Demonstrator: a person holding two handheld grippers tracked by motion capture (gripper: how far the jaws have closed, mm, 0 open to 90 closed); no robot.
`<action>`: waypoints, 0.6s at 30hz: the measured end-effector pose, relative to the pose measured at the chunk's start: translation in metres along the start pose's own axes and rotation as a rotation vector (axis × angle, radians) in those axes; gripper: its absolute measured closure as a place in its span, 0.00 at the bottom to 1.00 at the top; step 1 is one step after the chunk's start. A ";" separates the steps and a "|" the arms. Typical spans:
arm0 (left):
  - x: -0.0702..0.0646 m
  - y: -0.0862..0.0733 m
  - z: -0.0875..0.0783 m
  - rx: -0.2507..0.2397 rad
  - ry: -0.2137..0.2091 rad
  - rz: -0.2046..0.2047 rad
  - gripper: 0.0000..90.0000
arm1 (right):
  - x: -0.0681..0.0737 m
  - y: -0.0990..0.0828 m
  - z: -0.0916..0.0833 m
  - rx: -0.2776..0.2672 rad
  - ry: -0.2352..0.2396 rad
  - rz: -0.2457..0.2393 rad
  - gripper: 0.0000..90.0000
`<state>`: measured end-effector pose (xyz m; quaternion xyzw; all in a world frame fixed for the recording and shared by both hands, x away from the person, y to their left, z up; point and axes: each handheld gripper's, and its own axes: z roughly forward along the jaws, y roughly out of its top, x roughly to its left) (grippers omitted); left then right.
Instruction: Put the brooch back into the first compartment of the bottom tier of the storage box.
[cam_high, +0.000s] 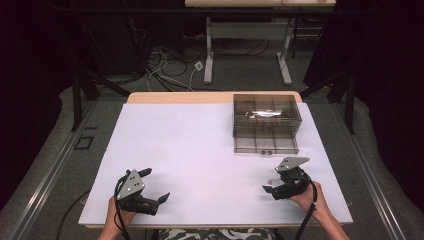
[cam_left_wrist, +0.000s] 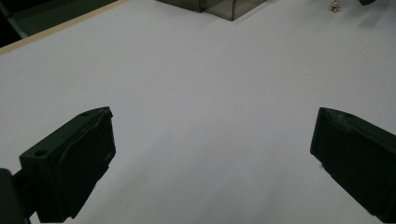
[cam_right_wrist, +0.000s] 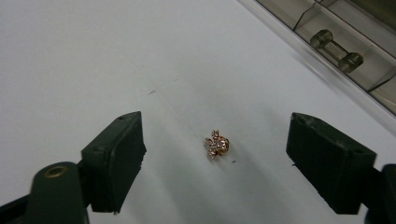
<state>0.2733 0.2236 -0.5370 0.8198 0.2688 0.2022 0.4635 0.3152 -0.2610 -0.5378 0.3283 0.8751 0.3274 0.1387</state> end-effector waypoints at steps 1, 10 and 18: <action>0.000 0.000 0.000 0.001 0.001 0.003 0.00 | 0.000 0.000 0.000 -0.002 0.001 0.000 0.25; 0.000 0.001 0.001 0.002 -0.005 0.010 0.00 | -0.003 0.001 0.006 0.020 0.000 0.000 0.62; 0.001 0.000 0.001 -0.002 -0.005 0.008 0.00 | -0.006 0.002 0.016 0.032 0.034 0.036 0.71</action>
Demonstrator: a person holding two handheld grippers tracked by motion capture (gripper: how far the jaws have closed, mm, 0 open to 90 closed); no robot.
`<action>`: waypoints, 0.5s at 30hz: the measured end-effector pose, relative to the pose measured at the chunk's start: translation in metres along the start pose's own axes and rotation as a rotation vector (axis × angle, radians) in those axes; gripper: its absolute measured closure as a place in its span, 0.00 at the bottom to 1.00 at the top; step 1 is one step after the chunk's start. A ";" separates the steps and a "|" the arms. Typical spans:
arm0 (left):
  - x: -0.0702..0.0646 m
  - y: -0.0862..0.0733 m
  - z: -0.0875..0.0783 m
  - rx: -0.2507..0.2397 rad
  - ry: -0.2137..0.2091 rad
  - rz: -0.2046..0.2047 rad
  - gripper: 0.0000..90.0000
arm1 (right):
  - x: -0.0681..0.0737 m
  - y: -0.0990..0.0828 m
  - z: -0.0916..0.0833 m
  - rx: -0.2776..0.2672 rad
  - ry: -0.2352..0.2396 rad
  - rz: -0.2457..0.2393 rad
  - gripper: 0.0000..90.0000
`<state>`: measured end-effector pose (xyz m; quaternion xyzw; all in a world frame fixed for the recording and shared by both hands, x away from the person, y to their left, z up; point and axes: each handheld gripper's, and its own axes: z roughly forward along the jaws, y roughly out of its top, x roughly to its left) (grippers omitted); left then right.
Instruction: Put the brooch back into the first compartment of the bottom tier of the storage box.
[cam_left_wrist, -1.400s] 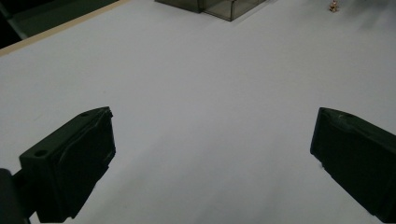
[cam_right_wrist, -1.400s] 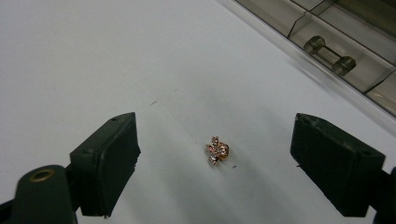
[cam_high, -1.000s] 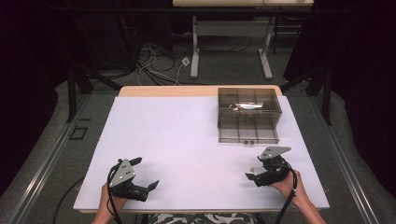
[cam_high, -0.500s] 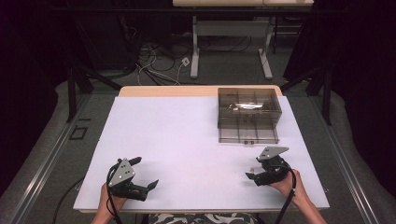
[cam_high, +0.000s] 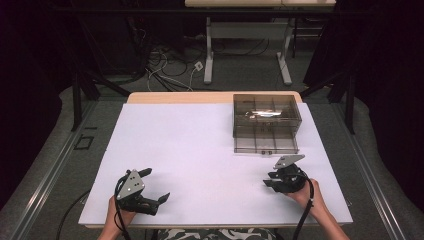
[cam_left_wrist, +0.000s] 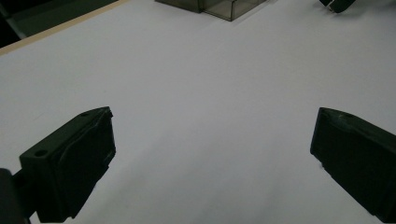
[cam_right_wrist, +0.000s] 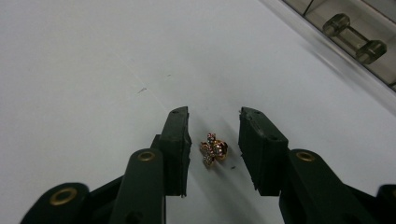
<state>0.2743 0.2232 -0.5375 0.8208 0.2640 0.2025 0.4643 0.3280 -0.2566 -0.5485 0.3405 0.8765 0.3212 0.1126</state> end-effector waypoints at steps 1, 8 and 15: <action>0.000 0.000 -0.001 0.007 0.001 0.000 0.00 | -0.001 0.001 -0.001 0.020 0.002 -0.012 0.72; -0.001 0.001 0.000 0.005 -0.001 0.003 0.00 | 0.000 -0.002 -0.001 0.013 0.003 -0.001 0.79; 0.000 0.000 0.000 0.000 0.003 -0.002 0.00 | 0.000 -0.003 -0.001 0.008 0.002 -0.002 0.85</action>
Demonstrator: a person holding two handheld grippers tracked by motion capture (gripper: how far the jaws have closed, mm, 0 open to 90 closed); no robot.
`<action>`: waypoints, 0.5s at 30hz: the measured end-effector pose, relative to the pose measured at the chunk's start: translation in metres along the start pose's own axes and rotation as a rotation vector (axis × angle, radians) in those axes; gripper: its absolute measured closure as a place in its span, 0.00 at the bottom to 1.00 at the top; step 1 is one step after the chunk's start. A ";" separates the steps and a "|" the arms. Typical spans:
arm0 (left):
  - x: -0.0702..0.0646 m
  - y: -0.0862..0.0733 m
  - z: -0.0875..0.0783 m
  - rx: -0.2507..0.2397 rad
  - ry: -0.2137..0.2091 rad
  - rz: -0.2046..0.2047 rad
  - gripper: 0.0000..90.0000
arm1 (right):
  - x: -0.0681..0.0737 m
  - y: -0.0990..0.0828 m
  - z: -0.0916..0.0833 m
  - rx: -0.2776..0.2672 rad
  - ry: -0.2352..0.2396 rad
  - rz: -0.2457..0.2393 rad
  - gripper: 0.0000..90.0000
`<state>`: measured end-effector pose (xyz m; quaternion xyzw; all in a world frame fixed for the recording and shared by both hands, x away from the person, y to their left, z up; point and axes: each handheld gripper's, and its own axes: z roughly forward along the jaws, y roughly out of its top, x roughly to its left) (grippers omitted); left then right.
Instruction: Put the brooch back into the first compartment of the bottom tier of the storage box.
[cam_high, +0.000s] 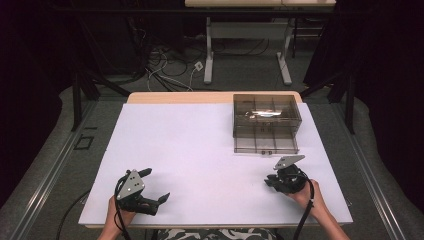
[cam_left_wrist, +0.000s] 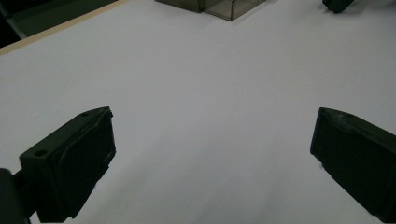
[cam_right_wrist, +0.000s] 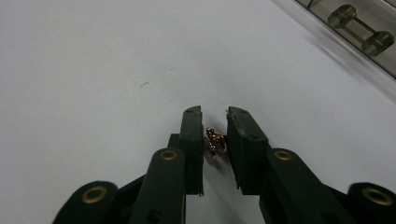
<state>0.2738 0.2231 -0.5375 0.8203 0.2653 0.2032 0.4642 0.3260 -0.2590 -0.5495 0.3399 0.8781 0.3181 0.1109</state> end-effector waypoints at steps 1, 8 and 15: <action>0.000 0.000 0.000 0.000 -0.003 -0.004 0.00 | -0.001 0.000 -0.001 0.006 0.001 -0.003 0.85; 0.001 0.000 0.000 0.009 -0.003 0.008 0.00 | -0.001 0.000 -0.001 -0.004 0.003 0.002 0.87; 0.000 0.000 0.000 0.003 -0.002 0.000 0.00 | 0.000 0.001 -0.003 -0.005 0.015 0.007 0.89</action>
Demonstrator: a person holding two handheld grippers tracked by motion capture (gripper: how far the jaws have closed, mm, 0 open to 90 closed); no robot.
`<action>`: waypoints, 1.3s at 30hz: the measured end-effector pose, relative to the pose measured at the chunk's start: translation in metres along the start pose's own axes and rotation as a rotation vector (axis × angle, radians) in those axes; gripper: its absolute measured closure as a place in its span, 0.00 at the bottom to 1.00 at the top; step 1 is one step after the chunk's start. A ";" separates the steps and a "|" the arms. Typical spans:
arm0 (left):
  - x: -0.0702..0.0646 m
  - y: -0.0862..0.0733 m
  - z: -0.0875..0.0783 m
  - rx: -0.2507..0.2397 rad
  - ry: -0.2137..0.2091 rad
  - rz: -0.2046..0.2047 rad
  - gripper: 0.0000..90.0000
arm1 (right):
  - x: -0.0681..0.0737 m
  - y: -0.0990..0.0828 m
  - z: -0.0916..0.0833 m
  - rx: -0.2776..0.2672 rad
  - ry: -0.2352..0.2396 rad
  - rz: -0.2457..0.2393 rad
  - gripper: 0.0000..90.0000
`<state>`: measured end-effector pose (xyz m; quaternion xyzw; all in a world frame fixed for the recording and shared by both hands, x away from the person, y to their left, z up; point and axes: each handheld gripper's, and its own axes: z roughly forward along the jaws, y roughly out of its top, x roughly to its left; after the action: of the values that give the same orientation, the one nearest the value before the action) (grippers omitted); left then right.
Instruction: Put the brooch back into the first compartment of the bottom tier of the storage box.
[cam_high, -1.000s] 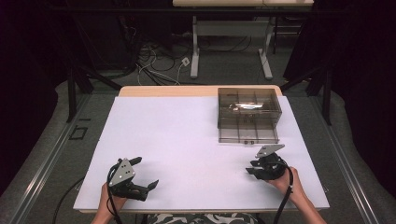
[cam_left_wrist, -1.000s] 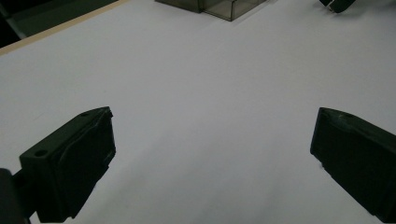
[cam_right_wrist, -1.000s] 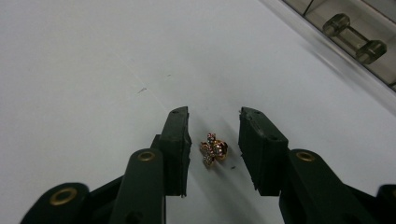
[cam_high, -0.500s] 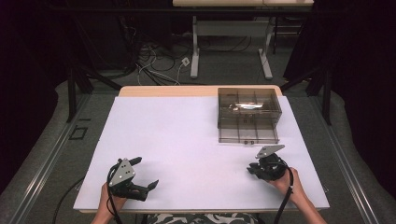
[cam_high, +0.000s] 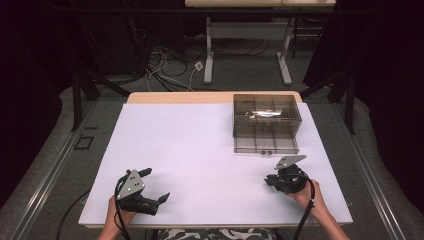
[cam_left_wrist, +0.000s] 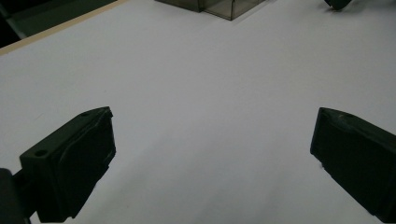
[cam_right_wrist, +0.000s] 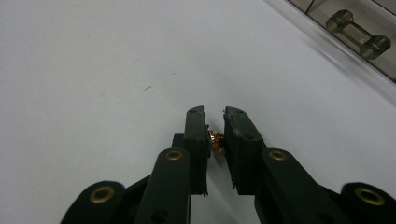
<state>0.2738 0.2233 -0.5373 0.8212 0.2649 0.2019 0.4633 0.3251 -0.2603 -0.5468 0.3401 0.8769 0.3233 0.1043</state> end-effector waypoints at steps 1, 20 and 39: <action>0.000 0.000 0.000 -0.003 0.002 -0.002 0.00 | 0.000 0.000 0.000 -0.008 -0.003 0.004 0.89; 0.000 0.000 0.000 -0.005 0.006 -0.001 0.00 | 0.003 0.001 -0.006 -0.023 -0.007 -0.009 0.90; 0.001 0.000 0.000 -0.006 0.011 0.001 0.00 | 0.005 0.004 -0.011 -0.060 -0.043 -0.015 0.90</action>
<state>0.2742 0.2243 -0.5372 0.8189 0.2666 0.2074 0.4640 0.3191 -0.2606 -0.5354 0.3372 0.8668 0.3413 0.1358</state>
